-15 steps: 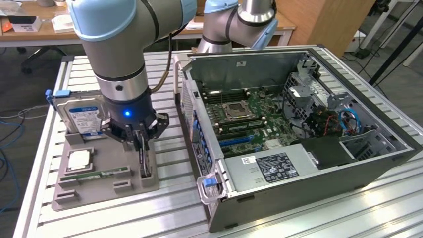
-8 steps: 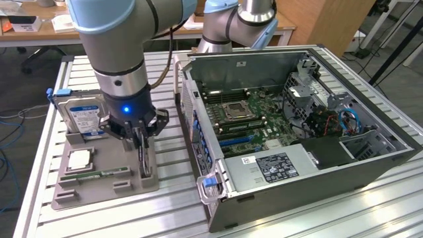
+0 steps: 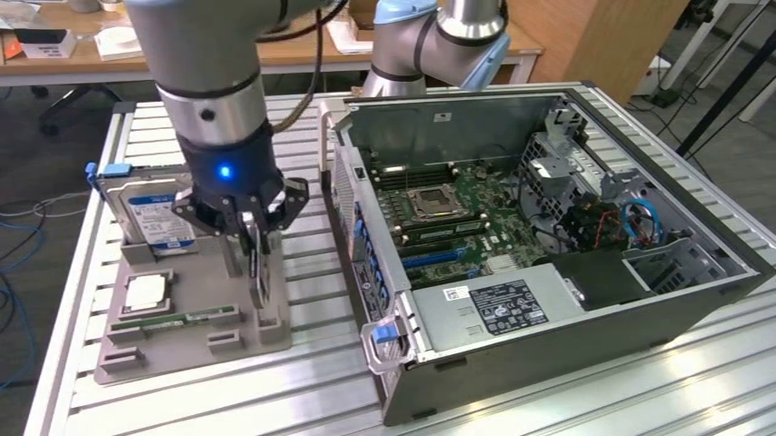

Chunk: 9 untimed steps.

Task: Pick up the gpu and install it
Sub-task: 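Pick up the gpu and move the gpu toward the slot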

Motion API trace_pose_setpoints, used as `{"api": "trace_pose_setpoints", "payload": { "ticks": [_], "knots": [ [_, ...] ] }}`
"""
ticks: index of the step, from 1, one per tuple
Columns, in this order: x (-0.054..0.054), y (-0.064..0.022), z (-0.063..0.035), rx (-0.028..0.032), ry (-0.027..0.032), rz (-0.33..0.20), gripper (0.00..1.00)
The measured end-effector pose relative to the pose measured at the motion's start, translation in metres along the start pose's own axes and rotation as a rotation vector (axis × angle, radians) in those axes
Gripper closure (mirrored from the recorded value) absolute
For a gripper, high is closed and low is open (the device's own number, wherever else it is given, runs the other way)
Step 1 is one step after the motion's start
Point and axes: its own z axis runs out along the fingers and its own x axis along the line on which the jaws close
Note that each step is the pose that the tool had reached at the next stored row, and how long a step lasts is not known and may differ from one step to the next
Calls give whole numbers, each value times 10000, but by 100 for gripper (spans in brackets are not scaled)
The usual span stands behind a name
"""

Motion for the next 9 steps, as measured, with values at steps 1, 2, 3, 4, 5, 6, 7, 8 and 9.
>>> {"api": "trace_pose_setpoints", "payload": {
  "ticks": [1,2,3,4,5,6,7,8,9],
  "knots": [
    [-2,2,-45,0,0,0,74],
    [-3,3,-90,0,0,0,74],
    [-5,5,-130,-1,0,0,74],
    [-11,11,-308,0,0,0,74],
    [-18,18,-498,0,0,0,74],
    [-21,20,-556,-1,-1,0,74],
    [-23,22,-601,-1,0,0,74],
    [-24,24,-649,0,0,0,74],
    [-26,25,-694,-1,0,0,74]
  ]
}}
